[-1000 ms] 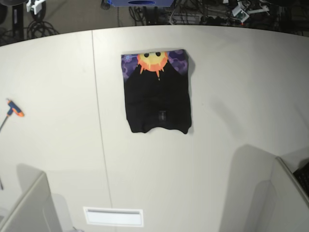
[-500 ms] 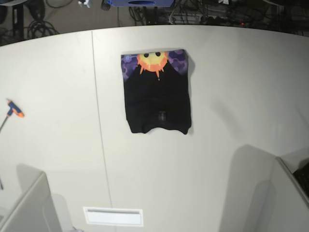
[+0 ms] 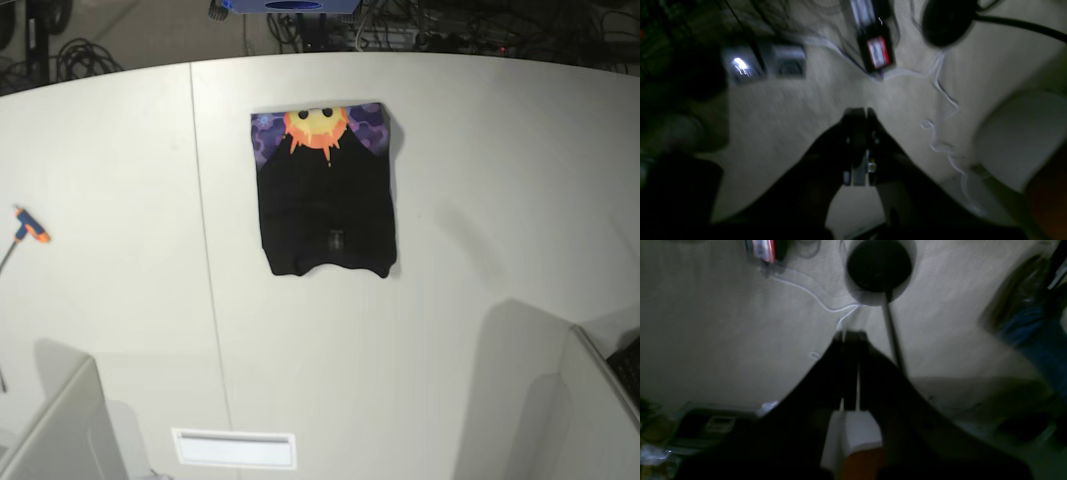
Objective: Fold the T-shirt properly
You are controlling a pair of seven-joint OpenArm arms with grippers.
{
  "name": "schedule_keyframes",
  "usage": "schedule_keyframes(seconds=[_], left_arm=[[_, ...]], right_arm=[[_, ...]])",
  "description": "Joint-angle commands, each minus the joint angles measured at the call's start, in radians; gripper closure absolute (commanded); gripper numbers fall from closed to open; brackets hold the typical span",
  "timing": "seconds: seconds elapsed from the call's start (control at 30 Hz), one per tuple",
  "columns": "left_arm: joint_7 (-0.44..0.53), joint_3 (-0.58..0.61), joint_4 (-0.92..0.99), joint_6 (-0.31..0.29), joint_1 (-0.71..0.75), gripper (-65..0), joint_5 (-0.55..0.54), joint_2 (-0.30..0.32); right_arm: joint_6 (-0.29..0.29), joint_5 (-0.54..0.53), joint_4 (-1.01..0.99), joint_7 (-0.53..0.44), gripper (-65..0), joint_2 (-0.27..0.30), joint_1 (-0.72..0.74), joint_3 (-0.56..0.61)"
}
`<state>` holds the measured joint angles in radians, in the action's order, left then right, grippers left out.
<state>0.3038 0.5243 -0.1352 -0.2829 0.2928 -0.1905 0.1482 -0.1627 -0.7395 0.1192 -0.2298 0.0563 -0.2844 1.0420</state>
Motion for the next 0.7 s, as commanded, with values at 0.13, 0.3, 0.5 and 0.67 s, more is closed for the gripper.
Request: schedule_keyframes(seconds=[0.13, 0.3, 0.5, 0.67], left_arm=[[0.094, 0.036, 0.096, 0.001, -0.122, 0.0, -0.007, -0.035], [-0.024, 0.046, 0.068, 0.001, -0.174, 0.0, 0.003, -0.034], [-0.021, -0.003, 0.009, 0.003, -0.168, 0.0, -0.01, -0.011], [-0.021, -0.091, 0.007, 0.003, -0.178, 0.0, 0.001, -0.011]], right_arm=[[-0.005, -0.002, -0.026, -0.061, 0.0, -0.029, 0.026, 0.014], [-0.005, -0.007, -0.026, -0.061, 0.0, -0.048, 0.052, 0.014], [-0.005, -0.007, -0.026, -0.061, 0.0, -0.048, 0.075, 0.014], [-0.005, -0.007, -0.026, -0.061, 0.0, -0.04, 0.089, 0.014]])
